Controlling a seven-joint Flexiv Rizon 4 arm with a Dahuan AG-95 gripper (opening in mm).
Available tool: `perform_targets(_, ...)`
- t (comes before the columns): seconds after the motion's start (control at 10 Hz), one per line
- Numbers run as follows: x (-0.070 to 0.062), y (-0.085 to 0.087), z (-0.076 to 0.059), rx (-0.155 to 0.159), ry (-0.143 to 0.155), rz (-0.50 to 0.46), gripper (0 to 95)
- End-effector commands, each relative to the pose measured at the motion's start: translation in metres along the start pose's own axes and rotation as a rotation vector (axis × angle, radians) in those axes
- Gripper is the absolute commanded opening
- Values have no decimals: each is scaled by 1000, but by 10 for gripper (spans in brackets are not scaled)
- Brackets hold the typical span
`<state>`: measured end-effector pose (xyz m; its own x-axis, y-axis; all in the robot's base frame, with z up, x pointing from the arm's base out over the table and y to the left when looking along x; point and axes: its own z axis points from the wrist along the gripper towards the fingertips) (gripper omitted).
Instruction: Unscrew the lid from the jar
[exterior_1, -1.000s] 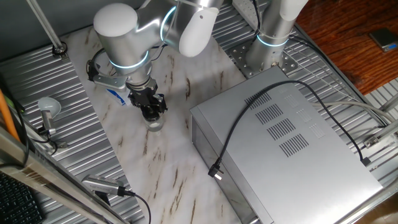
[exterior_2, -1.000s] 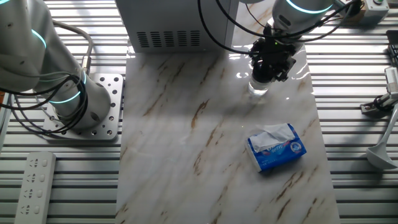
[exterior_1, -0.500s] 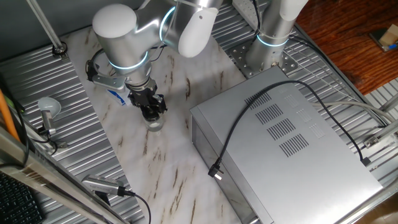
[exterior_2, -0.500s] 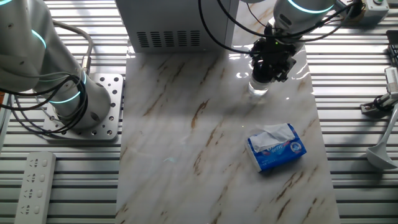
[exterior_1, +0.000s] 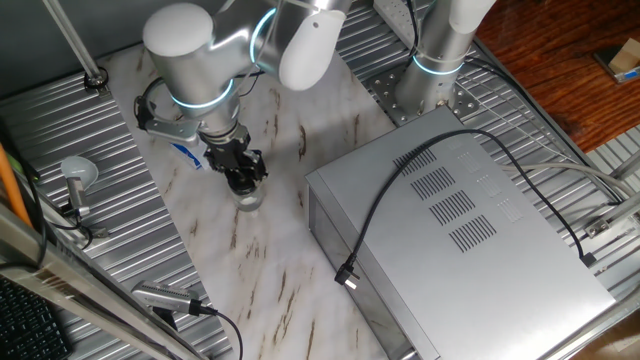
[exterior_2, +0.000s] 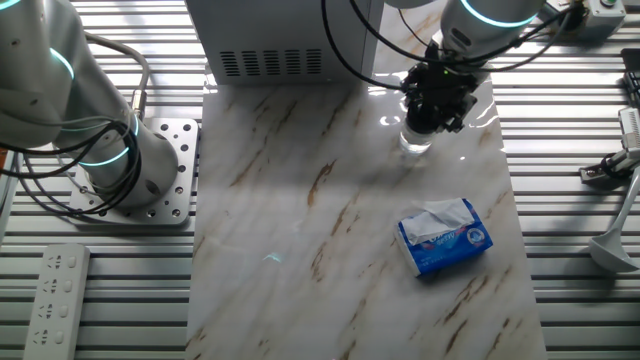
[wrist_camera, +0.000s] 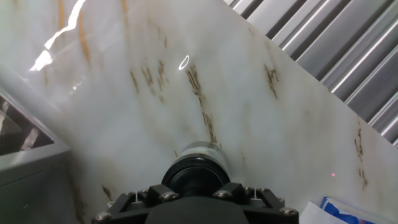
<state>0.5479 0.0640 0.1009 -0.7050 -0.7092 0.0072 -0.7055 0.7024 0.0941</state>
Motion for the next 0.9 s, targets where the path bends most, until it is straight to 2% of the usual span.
perform_targets(0.1, 0, 0, 3, 1, 4, 0, 380)
perform_targets(0.9, 0, -1, 5, -7, 6, -15, 380)
